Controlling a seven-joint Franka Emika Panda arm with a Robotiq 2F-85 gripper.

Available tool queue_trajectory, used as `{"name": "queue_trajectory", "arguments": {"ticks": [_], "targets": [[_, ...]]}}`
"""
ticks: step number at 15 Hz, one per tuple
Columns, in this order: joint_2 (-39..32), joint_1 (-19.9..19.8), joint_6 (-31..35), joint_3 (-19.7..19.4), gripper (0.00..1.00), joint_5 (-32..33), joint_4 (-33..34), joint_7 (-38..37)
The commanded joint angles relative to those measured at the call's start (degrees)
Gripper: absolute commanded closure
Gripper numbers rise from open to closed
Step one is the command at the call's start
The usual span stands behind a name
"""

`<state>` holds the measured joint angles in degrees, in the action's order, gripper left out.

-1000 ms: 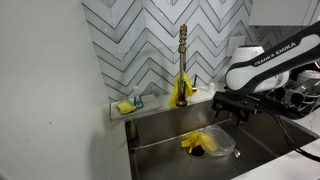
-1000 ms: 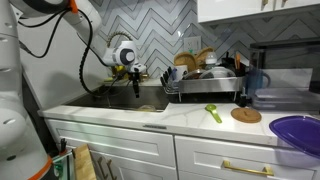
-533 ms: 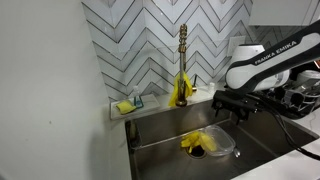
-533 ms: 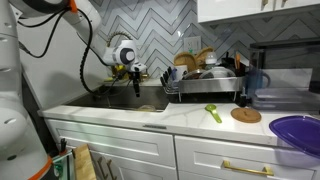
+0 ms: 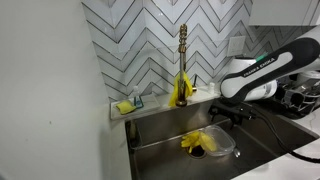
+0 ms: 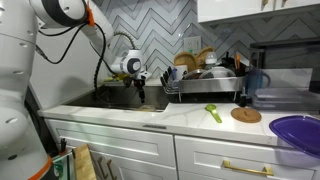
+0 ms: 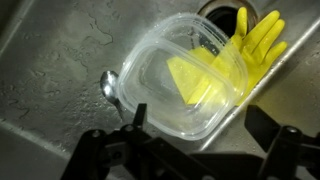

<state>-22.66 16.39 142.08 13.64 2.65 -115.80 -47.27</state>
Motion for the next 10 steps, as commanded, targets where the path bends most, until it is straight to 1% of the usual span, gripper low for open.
{"name": "queue_trajectory", "arguments": {"ticks": [1, 6, 10], "targets": [[-7.01, 1.29, 2.11, -0.73, 0.00, -4.62, 5.33, 4.33], [-14.04, 2.25, 1.41, -1.53, 0.00, -10.56, 12.30, 3.55], [-18.26, 2.27, 1.49, -1.49, 0.00, -13.50, 16.56, 4.18]]}}
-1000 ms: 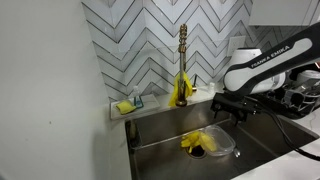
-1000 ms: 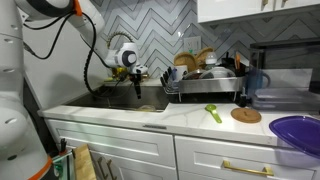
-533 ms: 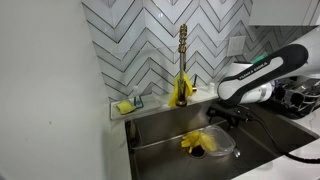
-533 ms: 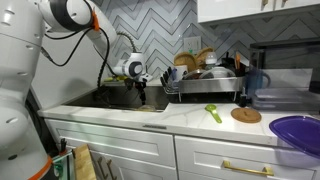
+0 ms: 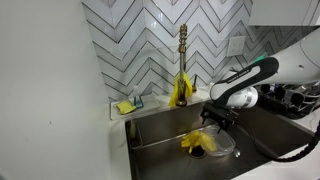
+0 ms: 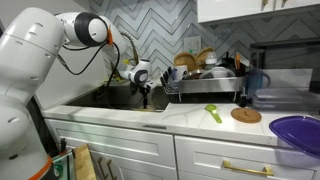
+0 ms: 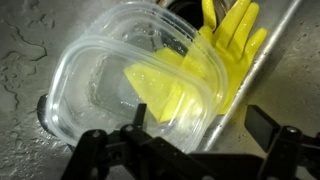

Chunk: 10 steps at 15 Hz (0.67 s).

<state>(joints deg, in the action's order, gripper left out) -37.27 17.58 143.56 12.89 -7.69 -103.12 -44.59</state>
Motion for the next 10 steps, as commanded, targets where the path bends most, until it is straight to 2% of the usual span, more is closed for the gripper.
{"name": "queue_trajectory", "arguments": {"ticks": [1, 2, 4, 8, 10], "targets": [[-4.65, 1.32, -0.52, -0.92, 0.00, -3.32, 4.97, 1.48], [-5.55, 1.44, -0.96, -0.92, 0.00, -3.54, 5.87, 1.60], [-7.13, 1.76, -1.54, -1.06, 0.08, -3.66, 7.41, 1.58], [-9.76, 2.33, -2.07, -1.36, 0.47, -3.82, 9.51, 1.47], [-10.52, 2.63, -2.42, -1.64, 0.61, -3.62, 10.04, 1.40]]}}
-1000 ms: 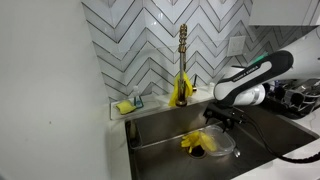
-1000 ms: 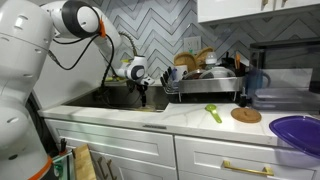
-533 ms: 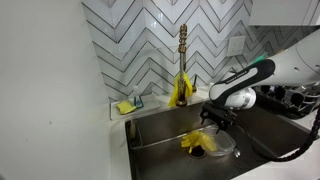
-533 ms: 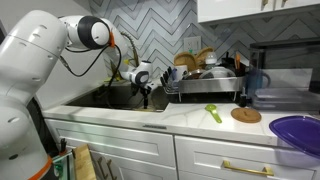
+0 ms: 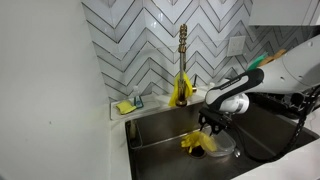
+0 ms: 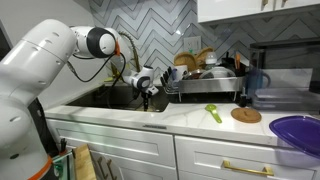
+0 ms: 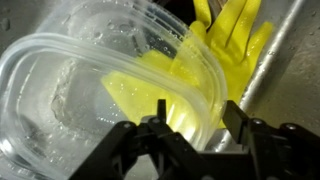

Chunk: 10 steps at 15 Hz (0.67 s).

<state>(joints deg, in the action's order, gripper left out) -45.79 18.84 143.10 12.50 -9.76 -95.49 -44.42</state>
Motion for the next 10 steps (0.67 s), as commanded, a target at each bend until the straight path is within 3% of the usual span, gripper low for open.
{"name": "queue_trajectory", "arguments": {"ticks": [1, 5, 10], "targets": [[-2.27, 1.51, -2.24, -1.46, 0.70, -1.47, 2.67, 1.11], [-1.63, 2.11, -3.68, -2.54, 0.99, -0.79, 2.31, 0.64], [2.88, 3.13, -7.90, -4.16, 0.96, 0.14, 0.35, -1.22]]}}
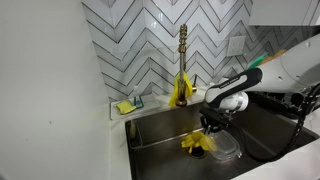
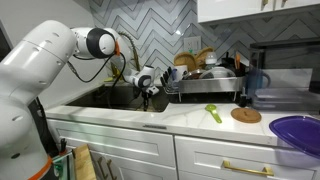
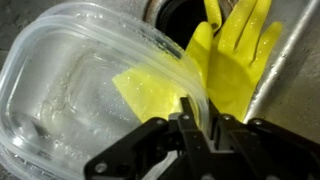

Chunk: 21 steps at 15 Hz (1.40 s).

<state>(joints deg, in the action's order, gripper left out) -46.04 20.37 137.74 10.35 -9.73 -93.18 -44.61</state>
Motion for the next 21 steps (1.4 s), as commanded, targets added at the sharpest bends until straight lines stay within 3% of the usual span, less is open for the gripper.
{"name": "queue_trajectory", "arguments": {"ticks": [1, 10, 16, 17, 18, 19, 21], "targets": [[4.33, 2.03, -3.48, -2.56, 0.97, 0.65, -2.24, -1.58], [14.74, 3.85, -14.70, -3.89, 0.97, 4.84, -2.64, -4.68], [15.20, 3.46, -19.04, -3.05, 0.97, 6.56, -0.94, -4.59], [14.45, 3.50, -18.48, -2.99, 0.72, 6.66, -0.60, -4.47], [13.30, 3.30, -17.64, -2.58, 0.64, 5.94, -0.08, -3.95], [12.18, 3.32, -17.03, -2.36, 0.89, 5.58, 0.39, -3.83], [9.39, 3.78, -15.19, -1.99, 0.94, 5.31, 2.01, -3.95]]}}
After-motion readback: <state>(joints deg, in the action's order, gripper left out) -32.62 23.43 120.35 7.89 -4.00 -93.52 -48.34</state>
